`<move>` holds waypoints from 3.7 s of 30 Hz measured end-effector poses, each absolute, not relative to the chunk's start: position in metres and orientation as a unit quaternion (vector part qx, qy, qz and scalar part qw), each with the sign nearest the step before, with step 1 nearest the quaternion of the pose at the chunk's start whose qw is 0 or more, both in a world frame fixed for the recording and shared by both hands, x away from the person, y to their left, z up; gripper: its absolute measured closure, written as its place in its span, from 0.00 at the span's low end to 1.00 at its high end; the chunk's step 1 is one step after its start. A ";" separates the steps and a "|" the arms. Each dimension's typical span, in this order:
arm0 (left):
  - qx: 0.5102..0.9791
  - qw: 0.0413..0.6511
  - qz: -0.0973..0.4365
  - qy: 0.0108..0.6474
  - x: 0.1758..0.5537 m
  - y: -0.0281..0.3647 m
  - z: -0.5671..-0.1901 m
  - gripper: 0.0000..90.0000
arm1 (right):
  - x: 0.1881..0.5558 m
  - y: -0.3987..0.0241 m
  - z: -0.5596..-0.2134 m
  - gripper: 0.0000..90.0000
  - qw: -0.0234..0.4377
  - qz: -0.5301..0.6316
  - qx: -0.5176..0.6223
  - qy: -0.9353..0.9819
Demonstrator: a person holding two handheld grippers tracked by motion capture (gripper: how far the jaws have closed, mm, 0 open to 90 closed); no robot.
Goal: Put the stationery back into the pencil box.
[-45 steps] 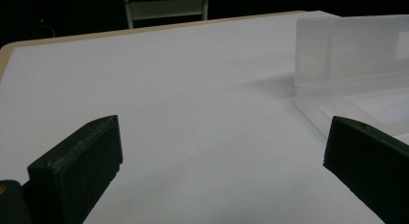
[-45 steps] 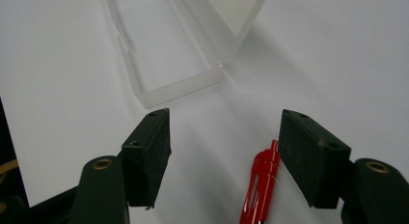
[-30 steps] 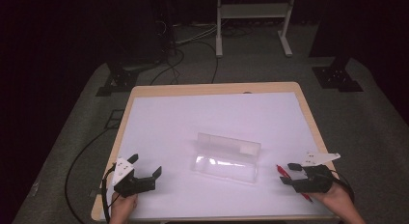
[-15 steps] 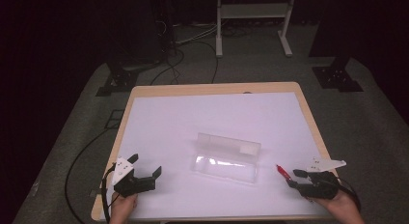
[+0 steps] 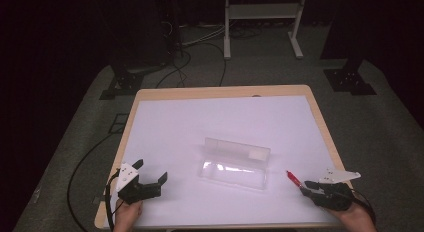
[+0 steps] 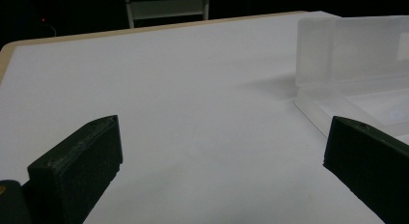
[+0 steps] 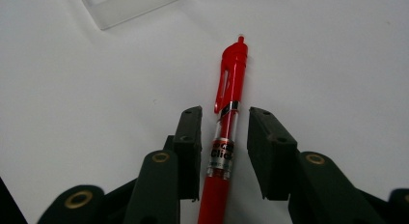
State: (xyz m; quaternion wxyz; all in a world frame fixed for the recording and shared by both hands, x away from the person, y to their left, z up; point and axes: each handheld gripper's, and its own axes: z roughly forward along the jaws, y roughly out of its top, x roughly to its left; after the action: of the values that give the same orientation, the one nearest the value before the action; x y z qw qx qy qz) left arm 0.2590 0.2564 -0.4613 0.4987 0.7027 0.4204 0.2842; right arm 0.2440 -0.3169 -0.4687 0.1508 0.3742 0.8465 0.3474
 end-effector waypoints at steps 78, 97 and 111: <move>0.702 0.501 0.283 0.421 0.259 0.256 -0.461 0.00 | 0.271 -0.265 -0.387 0.88 0.114 0.404 0.293 0.859; 0.704 0.498 0.284 0.419 0.259 0.256 -0.461 0.00 | 0.284 -0.227 -0.372 0.88 0.110 0.404 0.245 0.874; 0.705 0.498 0.283 0.419 0.259 0.256 -0.461 0.00 | 0.293 -0.207 -0.372 0.88 0.102 0.400 0.228 0.882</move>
State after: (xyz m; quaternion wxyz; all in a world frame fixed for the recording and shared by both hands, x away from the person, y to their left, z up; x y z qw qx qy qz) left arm 0.2590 0.2563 -0.4612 0.4976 0.7046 0.4194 0.2829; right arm 0.2926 -0.2074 -0.3719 0.1019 0.2279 0.8819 0.4000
